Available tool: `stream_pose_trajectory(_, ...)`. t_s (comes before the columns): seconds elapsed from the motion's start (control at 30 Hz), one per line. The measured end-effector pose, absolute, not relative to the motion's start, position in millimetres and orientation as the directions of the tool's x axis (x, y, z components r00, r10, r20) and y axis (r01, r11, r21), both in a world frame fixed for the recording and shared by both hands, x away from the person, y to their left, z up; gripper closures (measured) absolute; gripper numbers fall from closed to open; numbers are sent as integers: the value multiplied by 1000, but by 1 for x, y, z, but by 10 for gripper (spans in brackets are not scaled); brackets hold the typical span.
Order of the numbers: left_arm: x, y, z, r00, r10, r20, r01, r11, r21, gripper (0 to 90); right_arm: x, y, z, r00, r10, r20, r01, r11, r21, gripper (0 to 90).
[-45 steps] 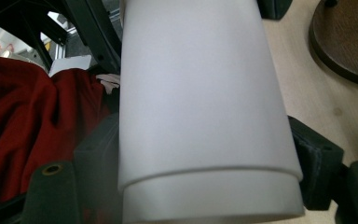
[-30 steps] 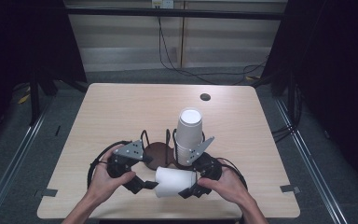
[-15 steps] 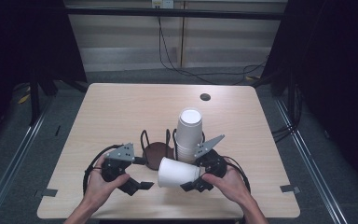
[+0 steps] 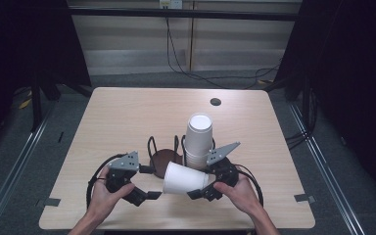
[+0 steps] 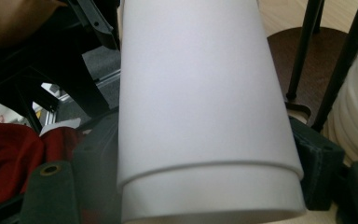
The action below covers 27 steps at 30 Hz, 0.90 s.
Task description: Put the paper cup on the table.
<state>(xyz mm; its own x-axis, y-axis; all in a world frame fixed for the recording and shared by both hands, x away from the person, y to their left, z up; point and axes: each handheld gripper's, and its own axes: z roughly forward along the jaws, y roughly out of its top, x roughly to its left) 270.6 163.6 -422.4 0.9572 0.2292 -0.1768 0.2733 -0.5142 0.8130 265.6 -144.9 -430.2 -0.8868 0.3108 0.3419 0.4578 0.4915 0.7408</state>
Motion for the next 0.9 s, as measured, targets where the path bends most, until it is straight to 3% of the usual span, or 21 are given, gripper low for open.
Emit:
stream_pose_trajectory(0.57,267,161,-426,954,231,-191,281,-468,838,156,267,-149,-432,-895,277,349,437,400,805,239)
stream_pose_trajectory(0.9,266,160,-428,951,206,-231,295,-374,879,155,266,-148,-432,-901,248,357,427,354,832,239)
